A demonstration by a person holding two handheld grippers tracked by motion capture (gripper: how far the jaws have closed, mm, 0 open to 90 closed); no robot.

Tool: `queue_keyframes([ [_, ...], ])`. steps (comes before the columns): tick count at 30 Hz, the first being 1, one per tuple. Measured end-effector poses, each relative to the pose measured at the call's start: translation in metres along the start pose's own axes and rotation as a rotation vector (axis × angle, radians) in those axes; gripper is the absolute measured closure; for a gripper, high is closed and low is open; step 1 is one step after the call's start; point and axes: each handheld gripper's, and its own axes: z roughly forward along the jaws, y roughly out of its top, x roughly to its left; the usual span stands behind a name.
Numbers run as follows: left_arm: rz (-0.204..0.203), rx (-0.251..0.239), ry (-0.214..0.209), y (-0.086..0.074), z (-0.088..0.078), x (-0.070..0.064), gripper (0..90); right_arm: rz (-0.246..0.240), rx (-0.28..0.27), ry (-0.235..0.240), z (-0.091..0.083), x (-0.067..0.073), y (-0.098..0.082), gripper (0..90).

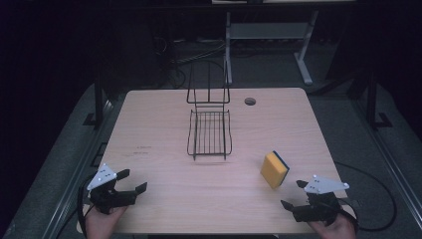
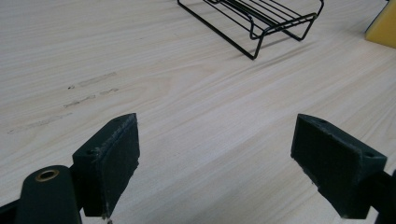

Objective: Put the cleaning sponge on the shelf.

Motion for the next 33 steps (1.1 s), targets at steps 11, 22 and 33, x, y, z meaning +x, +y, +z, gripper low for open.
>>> queue_keyframes([
  [11,0.001,-0.001,0.0,0.0,-0.001,-0.001,14.7,-0.009,-0.011,0.002,0.005,0.004,0.008,16.9],
  [22,0.002,0.0,-0.002,0.0,-0.001,-0.002,14.7,0.012,-0.03,-0.028,0.011,0.001,0.018,20.6],
  [33,-0.003,-0.002,0.003,-0.001,-0.002,-0.001,14.7,0.019,-0.02,-0.052,0.02,-0.003,0.026,24.5],
])
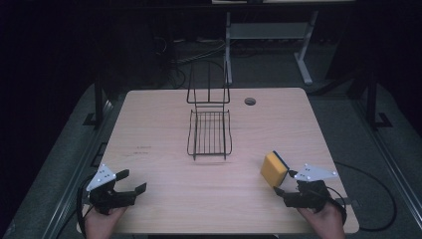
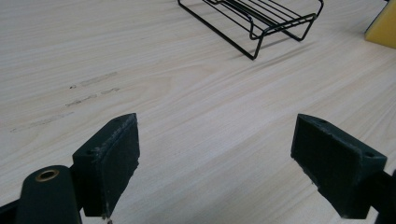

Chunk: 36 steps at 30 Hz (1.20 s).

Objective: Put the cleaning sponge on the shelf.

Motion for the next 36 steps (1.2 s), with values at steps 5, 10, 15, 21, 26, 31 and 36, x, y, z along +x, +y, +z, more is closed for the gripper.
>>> queue_keyframes([
  [5,0.0,0.0,0.0,0.0,0.0,0.0,14.7,-0.01,0.002,-0.012,0.006,0.0,0.005,27.7],
  [10,0.001,0.001,-0.001,0.0,0.0,0.0,14.7,-0.013,0.007,-0.016,0.008,0.0,0.006,31.2],
  [15,0.001,-0.001,-0.001,0.0,0.0,0.0,14.7,-0.018,0.012,-0.024,0.011,0.0,0.009,37.1],
  [21,-0.001,-0.003,-0.001,0.0,0.0,0.0,14.7,-0.027,0.016,-0.031,0.013,0.0,0.01,43.9],
  [26,-0.001,-0.002,0.0,0.0,0.0,0.0,14.7,-0.029,0.016,-0.034,0.012,-0.001,0.009,49.9],
  [31,-0.001,0.0,0.0,0.0,0.0,0.001,14.8,-0.029,0.014,-0.027,0.011,-0.002,0.009,55.0],
  [36,-0.003,-0.003,0.0,0.0,0.0,0.001,14.8,-0.026,0.014,-0.032,0.009,-0.002,0.008,56.9],
])
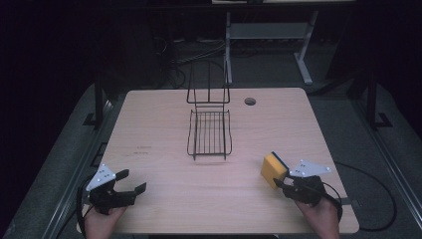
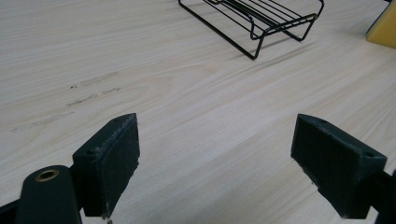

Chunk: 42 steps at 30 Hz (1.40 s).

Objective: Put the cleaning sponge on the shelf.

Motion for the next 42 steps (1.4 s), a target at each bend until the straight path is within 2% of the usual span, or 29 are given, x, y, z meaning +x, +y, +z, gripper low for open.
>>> queue_keyframes([
  [6,0.002,0.002,0.001,0.0,0.0,0.001,14.7,0.02,-0.012,0.016,-0.004,-0.002,0.0,58.0],
  [21,0.002,0.002,-0.001,0.0,0.0,0.0,14.8,-0.039,-0.012,0.045,-0.005,0.001,0.019,58.9],
  [42,0.003,-0.001,-0.002,0.0,-0.001,0.001,14.7,-0.139,-0.009,0.129,0.0,0.004,0.067,59.8],
])
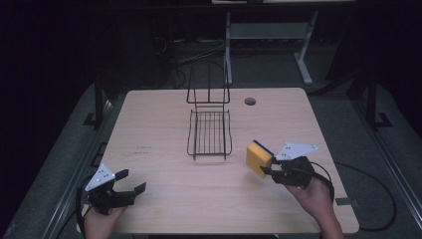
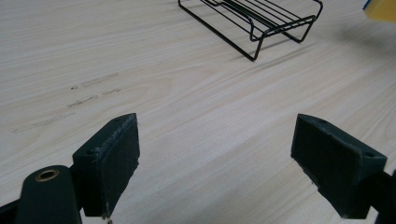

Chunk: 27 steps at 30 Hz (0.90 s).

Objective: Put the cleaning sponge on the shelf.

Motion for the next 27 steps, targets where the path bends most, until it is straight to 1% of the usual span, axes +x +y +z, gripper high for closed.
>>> queue_keyframes([
  [1,0.0,0.0,0.0,0.0,0.0,0.0,14.7,0.0,-0.003,0.012,0.001,0.0,0.004,59.9],
  [4,0.0,-0.001,0.0,0.0,0.0,0.0,14.7,-0.007,-0.004,0.019,0.002,-0.001,0.008,59.9],
  [7,-0.001,-0.001,-0.001,0.0,0.0,0.0,14.7,-0.02,-0.005,0.032,0.006,-0.001,0.017,59.9],
  [8,-0.001,-0.001,-0.001,0.0,0.0,0.0,14.7,-0.02,-0.005,0.032,0.006,-0.001,0.017,59.9],
  [9,-0.001,-0.002,-0.001,0.0,0.0,0.0,14.7,-0.027,-0.003,0.043,0.008,-0.001,0.021,60.0],
  [10,-0.001,-0.002,-0.001,0.0,0.0,0.0,14.7,-0.027,-0.003,0.043,0.008,-0.001,0.021,60.0],
  [13,-0.001,-0.001,-0.002,0.0,0.0,0.0,14.7,-0.045,0.005,0.052,0.012,-0.002,0.03,60.0],
  [16,-0.002,-0.002,-0.002,0.0,0.0,0.0,14.7,-0.047,0.003,0.06,0.014,-0.002,0.033,60.0],
  [17,-0.002,-0.002,-0.002,0.0,0.0,0.0,14.8,-0.058,0.009,0.064,0.015,-0.002,0.037,60.0],
  [27,0.0,-0.003,-0.002,0.0,0.0,0.0,14.7,-0.083,0.014,0.079,0.023,-0.004,0.053,60.0],
])
